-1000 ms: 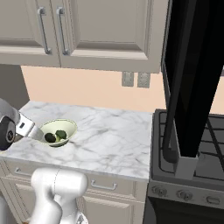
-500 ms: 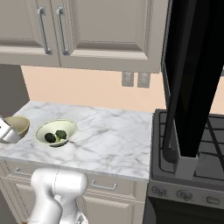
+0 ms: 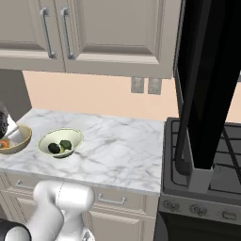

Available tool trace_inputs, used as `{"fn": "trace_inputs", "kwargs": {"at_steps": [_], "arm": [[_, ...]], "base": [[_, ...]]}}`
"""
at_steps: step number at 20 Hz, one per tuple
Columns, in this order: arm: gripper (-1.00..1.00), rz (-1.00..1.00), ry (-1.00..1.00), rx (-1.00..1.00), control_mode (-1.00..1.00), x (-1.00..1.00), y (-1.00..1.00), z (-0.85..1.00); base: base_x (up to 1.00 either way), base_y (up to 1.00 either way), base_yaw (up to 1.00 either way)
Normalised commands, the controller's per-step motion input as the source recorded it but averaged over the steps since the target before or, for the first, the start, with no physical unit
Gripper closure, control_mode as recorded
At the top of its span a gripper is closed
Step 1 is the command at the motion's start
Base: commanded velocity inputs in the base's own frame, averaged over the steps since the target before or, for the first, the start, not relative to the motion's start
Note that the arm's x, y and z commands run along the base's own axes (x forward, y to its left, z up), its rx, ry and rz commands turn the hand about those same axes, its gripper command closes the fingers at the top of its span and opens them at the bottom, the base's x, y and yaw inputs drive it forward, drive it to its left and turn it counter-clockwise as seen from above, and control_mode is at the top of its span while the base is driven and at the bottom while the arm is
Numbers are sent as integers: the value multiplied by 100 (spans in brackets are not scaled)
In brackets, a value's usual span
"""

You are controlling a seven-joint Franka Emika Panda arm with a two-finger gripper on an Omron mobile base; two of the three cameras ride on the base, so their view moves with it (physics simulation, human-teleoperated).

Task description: Place the bowl containing the garlic and shrimp in the microwave. Close the microwave door and press the start button to microwave the meal.

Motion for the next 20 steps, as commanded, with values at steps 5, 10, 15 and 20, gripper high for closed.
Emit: {"fn": "trace_inputs", "kwargs": {"at_steps": [5,10,15,20], "arm": [[-100,0,3,10,-100,50,8,-15],[-100,-1,-1,6,-100,26,0,-39],[-100,0,4,2,-100,2,9,-74],[-100,0,16,0,-100,0,42,-35]], "base": [[0,0,0],[0,0,0],[0,0,0],[0,0,0]]}}
